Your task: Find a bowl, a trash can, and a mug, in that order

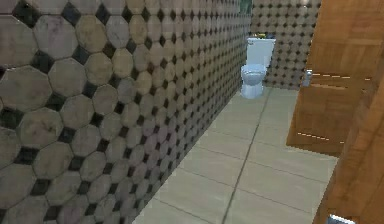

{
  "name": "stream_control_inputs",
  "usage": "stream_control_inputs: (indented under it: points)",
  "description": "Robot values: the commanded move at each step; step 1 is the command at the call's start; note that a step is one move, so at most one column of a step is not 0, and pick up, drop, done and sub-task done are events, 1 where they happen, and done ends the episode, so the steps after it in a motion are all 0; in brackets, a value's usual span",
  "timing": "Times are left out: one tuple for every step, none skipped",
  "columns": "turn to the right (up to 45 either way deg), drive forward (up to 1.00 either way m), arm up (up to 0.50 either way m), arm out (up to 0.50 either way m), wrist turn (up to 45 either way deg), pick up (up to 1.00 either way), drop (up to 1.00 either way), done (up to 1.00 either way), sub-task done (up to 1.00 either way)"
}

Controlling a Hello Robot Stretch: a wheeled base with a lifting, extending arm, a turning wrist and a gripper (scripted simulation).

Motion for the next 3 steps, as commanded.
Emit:
stream_control_inputs:
  points:
    - [0.0, 0.30, 0.00, 0.00, 0.0, 0.00, 0.00, 0.00, 0.00]
    - [21.0, 0.00, 0.00, 0.00, 0.0, 0.00, 0.00, 0.00, 0.00]
    - [3.0, 0.00, 0.00, 0.00, 0.0, 0.00, 0.00, 0.00, 0.00]
